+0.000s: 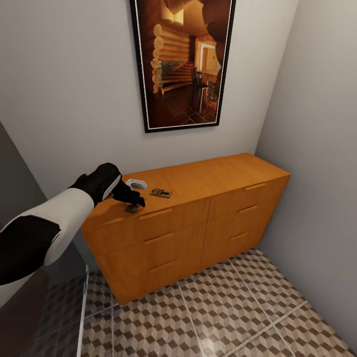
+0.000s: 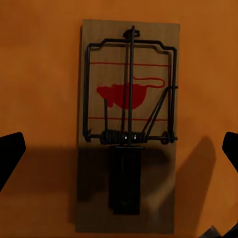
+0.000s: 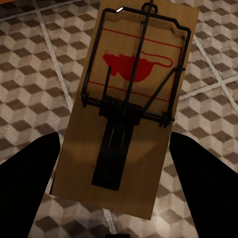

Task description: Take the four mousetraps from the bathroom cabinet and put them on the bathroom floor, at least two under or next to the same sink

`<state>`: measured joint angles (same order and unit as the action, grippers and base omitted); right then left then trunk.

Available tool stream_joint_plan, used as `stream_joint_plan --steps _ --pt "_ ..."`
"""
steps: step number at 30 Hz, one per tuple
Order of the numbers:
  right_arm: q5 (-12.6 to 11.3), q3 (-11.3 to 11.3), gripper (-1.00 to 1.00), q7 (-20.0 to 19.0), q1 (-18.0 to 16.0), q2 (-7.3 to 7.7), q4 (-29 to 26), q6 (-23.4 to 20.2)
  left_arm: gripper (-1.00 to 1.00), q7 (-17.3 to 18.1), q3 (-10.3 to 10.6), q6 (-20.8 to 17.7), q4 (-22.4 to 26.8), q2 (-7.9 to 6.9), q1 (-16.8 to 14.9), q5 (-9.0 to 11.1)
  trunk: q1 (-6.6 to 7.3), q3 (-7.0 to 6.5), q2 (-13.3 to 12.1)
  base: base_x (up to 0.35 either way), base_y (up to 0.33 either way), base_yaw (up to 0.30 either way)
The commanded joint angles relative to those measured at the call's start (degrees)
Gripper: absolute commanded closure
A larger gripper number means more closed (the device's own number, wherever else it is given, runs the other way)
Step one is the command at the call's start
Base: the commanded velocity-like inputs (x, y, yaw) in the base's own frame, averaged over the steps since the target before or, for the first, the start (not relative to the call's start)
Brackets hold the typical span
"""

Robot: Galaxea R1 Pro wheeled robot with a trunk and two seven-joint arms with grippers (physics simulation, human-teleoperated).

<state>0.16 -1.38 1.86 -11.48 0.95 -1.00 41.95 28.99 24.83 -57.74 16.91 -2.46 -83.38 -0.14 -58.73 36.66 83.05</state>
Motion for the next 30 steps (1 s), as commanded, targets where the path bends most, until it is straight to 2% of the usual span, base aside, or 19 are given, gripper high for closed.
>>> stream_joint_plan --steps 1,30 --pt "0.0 -0.2 1.00 0.2 0.0 0.00 0.0 0.2 -1.00 0.3 0.3 -0.2 0.1 -0.04 0.0 0.0 0.00 0.07 0.0 0.000 0.000 0.000" --pt "0.0 -0.2 1.00 0.2 0.0 0.01 0.0 0.2 -1.00 0.3 0.3 0.0 -0.8 0.00 0.0 0.0 0.00 0.09 0.0 0.000 0.000 0.000"
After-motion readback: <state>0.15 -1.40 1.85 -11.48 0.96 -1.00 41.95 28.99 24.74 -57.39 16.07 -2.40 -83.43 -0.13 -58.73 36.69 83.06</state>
